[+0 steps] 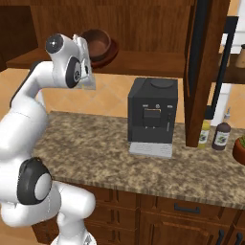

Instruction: Pick up the bowls on the counter and stack them on top of one another in the open cabinet. Place the smaller bowl on top of the larger bowl.

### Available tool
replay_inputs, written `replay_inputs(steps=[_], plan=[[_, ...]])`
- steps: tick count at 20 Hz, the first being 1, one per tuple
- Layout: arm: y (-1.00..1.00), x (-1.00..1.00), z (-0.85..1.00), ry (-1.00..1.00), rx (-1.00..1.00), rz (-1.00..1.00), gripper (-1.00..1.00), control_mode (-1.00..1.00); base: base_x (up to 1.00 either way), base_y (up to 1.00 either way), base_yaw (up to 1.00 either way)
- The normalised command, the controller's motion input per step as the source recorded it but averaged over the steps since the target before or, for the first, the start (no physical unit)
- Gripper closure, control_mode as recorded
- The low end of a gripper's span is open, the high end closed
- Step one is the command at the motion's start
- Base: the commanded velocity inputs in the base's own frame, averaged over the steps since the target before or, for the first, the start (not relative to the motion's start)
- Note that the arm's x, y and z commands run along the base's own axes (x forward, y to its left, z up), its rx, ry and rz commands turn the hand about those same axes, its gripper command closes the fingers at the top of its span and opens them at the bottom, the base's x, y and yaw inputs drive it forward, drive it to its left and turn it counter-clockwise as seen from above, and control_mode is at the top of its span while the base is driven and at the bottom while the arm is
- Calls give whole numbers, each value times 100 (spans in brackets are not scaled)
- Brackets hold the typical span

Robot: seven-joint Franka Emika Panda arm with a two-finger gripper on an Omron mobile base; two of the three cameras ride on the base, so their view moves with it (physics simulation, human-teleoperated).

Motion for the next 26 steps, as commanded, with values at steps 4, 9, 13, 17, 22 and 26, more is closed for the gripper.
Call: replay_inputs(steps=[4,9,13,17,22,26], plan=[[0,82,-1,0,0,-2,100,-100,0,0,0],[0,40,-1,1,0,0,-100,-100,0,0,0],[0,-23,0,-8,0,0,-100,-100,0,0,0],[0,-99,0,-36,0,0,-100,-100,0,0,0],[-2,-100,0,-49,0,-1,-100,-100,0,0,0],[-15,-100,-36,-18,0,-7,-100,-100,0,0,0]])
